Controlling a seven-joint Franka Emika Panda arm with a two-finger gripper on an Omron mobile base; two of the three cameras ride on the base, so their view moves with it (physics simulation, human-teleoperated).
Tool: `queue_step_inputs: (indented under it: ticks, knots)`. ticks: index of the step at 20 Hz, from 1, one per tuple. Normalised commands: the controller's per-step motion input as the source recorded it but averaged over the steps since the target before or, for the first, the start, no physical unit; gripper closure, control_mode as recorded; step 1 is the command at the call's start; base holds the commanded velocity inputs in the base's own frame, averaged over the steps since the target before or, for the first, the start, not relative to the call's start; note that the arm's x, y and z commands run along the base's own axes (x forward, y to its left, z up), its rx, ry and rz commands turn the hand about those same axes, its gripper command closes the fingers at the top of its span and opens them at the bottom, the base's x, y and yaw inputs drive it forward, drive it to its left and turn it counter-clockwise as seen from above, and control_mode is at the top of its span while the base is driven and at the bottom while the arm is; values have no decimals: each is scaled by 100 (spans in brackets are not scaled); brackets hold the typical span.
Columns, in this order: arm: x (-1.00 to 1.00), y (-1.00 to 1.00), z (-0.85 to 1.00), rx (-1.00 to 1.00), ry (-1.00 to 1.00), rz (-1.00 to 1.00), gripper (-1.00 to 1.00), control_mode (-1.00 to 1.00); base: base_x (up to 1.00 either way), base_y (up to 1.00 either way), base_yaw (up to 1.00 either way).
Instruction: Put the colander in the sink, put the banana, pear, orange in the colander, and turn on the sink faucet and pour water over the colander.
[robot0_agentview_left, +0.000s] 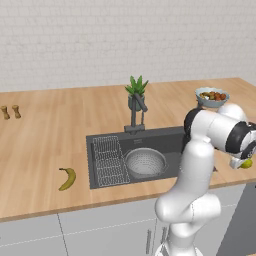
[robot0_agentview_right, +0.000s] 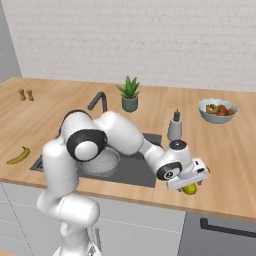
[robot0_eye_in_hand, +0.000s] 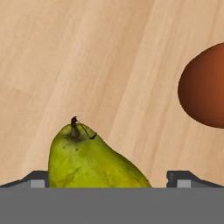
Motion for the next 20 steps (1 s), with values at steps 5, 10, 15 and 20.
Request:
queue_step_inputs:
  ticks: [5, 10, 15, 20]
  knots:
    - [0, -8, -20, 0, 8, 0, 100, -100, 0, 0, 0]
    - [-11, 5, -15, 0, 3, 0, 100, -100, 0, 0, 0]
    - [-17, 41, 8, 0, -3, 0, 100, -100, 0, 0, 0]
    - [-15, 80, 13, 0, -11, 0, 100, -100, 0, 0, 0]
